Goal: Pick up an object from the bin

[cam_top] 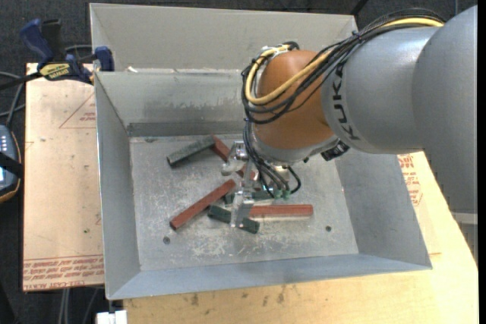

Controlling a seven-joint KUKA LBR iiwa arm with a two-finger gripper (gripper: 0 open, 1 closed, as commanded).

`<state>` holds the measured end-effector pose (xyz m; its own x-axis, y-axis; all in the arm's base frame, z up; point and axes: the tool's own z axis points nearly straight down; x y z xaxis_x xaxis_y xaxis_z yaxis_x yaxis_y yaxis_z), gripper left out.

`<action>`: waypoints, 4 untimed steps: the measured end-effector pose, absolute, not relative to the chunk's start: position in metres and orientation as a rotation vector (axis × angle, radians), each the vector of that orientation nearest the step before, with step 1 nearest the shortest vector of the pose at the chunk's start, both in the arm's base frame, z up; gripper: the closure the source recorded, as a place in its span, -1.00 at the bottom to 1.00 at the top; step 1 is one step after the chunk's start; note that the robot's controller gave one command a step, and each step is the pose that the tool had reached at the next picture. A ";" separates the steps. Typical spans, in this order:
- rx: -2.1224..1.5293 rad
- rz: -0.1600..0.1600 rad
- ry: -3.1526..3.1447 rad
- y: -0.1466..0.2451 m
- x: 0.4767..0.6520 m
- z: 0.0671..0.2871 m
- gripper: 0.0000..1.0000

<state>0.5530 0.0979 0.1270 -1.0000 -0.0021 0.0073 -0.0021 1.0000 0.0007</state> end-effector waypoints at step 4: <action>-0.350 -0.002 -3.122 0.062 0.530 0.107 -1.00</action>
Offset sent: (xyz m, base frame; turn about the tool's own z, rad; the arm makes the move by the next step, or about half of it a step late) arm -0.0190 -0.0376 -0.0039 0.1025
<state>0.5296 0.0620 0.1074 -0.9752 0.2212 0.0002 0.2212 0.9752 0.0012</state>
